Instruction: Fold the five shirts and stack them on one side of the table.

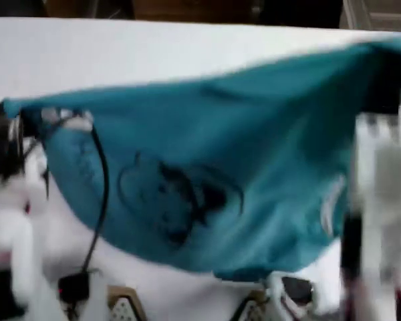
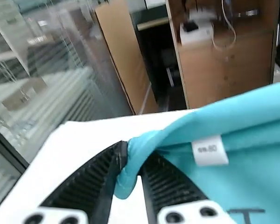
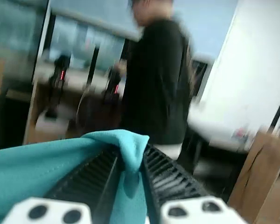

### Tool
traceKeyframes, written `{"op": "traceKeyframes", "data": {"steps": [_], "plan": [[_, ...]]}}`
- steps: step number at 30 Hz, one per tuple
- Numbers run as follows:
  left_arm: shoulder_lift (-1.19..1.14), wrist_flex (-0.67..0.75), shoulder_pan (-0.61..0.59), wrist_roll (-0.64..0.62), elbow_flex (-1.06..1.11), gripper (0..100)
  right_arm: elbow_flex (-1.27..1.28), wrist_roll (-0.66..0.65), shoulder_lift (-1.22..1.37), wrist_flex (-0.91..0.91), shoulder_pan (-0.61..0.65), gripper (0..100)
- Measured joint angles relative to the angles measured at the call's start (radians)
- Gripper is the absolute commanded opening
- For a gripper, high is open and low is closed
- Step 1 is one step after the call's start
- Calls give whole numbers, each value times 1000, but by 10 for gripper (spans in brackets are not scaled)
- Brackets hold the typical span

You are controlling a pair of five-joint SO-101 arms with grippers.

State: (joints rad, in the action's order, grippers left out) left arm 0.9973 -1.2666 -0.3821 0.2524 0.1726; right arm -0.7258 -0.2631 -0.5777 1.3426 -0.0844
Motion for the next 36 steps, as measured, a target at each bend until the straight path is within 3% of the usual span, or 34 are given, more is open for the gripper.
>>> {"op": "traceKeyframes", "data": {"steps": [9,20,30,36], "plan": [[-338,293,91,0,137,25,371,2,241,-281,89,17],[-736,545,123,0,137,25,404,8,578,-321,104,17],[-891,557,123,0,147,25,410,8,712,-296,110,18],[-930,439,123,41,147,25,410,8,769,-141,135,18]]}}
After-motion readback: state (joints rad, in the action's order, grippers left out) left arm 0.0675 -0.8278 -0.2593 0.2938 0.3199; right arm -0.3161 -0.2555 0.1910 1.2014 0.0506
